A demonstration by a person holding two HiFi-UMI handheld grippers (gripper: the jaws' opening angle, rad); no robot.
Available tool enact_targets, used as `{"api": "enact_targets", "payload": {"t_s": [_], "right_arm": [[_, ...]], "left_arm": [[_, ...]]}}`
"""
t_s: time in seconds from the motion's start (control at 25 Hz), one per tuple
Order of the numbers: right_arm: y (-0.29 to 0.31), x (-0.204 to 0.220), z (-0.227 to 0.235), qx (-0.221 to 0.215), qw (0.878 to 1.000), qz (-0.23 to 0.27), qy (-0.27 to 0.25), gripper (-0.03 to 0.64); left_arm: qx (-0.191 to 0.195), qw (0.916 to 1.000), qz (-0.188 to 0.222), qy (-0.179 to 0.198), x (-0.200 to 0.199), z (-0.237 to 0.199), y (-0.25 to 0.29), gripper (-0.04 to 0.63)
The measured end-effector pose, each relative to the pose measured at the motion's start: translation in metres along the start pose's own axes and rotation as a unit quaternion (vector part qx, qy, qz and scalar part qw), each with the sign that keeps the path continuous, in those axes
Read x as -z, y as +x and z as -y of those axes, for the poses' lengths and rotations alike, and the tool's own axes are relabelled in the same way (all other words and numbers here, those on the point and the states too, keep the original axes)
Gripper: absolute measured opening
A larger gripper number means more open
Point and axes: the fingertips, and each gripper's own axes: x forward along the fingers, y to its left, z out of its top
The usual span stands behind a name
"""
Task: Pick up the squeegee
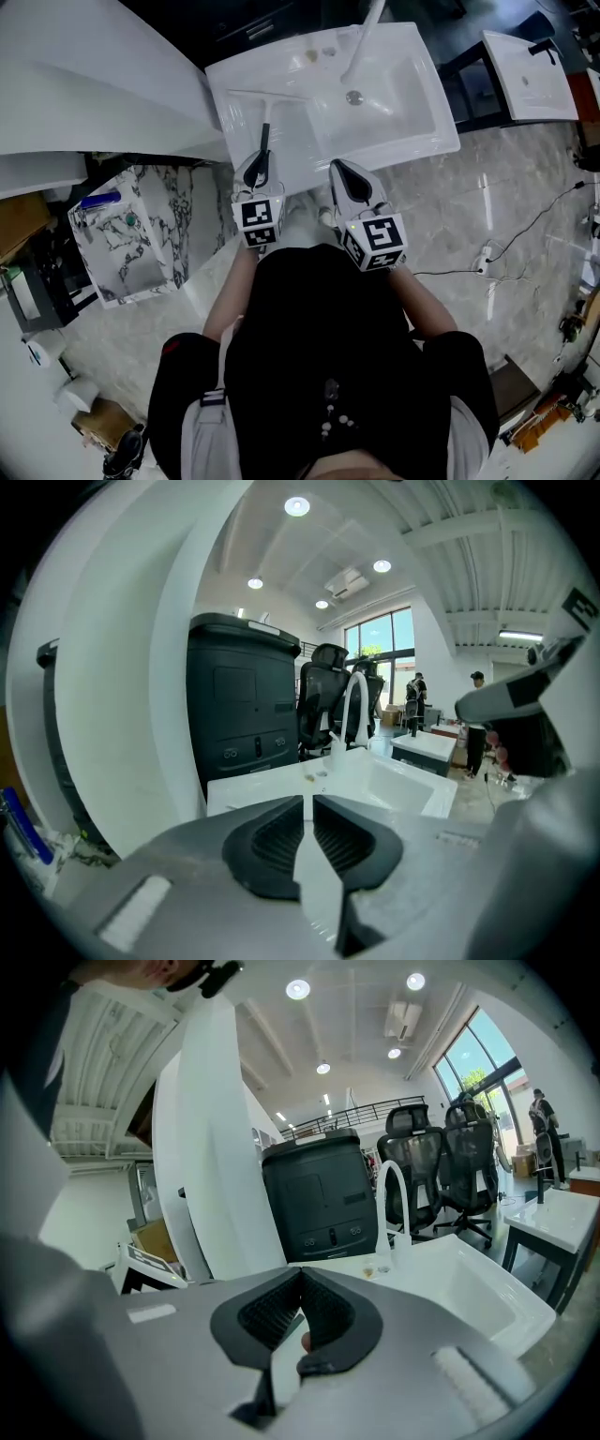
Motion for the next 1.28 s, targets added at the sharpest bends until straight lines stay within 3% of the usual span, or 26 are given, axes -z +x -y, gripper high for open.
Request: {"api": "enact_targets", "payload": {"t_s": [0.52, 0.96, 1.28], "right_arm": [[0.059, 0.001, 0.023, 0.018, 0.999, -0.048, 0.004, 0.002], [0.086, 0.008, 0.041, 0.045, 0.996, -0.069, 0.023, 0.003], [0.103, 0.013, 0.040, 0.049, 0.995, -0.081, 0.029, 0.003]], "left_arm": [[0.003, 0.9933, -0.115, -0.007, 0.057, -0.029, 0.090, 0.127], [0.002, 0.9761, -0.217, -0.014, 0.112, -0.043, 0.136, 0.156], [0.007, 0.9593, -0.279, -0.041, 0.141, -0.048, 0.151, 0.156]]}}
